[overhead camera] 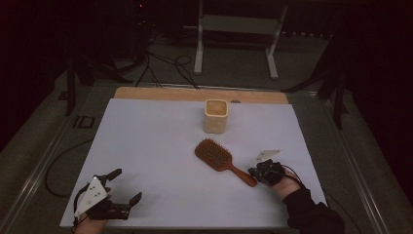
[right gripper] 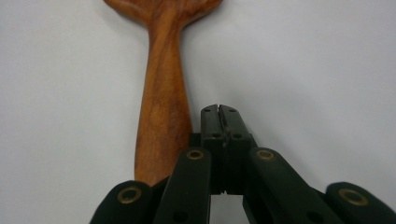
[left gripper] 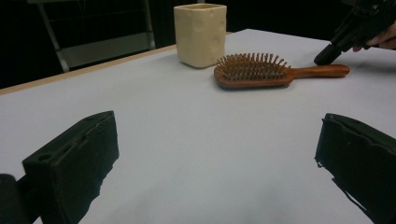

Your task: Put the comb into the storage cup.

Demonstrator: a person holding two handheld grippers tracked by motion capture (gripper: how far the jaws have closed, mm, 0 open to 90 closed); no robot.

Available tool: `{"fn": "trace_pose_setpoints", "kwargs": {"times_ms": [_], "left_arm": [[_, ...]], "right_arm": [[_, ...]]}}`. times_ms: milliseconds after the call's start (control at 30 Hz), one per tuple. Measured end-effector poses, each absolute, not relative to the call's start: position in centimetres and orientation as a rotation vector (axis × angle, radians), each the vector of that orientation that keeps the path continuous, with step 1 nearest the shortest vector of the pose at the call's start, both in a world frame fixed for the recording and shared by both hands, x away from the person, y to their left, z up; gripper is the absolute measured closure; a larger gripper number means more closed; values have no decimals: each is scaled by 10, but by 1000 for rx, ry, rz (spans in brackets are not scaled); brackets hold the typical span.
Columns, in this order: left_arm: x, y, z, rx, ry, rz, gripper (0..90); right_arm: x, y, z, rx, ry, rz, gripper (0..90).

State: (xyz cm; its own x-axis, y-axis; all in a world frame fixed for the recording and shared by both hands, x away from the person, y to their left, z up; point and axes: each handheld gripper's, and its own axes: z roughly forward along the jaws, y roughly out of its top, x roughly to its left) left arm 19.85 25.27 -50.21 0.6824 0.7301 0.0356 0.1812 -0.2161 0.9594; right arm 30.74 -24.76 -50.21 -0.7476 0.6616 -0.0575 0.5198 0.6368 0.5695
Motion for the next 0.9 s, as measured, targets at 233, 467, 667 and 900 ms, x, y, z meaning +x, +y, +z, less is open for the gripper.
{"fn": "trace_pose_setpoints", "kwargs": {"times_ms": [233, 467, 667, 900], "left_arm": [[198, 252, -502, 1753, 732, 600, 0], [199, 252, -502, 1751, 732, 597, 0], [199, 253, -502, 1750, 732, 597, 0], [199, 253, -502, 1746, 734, 596, 0]], "right_arm": [[308, -250, -489, 958, 2566, 790, 900], [307, -247, -472, 926, 2550, 795, 900], [307, -241, -456, 900, 2549, 802, 900], [309, -231, -443, 894, 2566, 784, 866]]}}
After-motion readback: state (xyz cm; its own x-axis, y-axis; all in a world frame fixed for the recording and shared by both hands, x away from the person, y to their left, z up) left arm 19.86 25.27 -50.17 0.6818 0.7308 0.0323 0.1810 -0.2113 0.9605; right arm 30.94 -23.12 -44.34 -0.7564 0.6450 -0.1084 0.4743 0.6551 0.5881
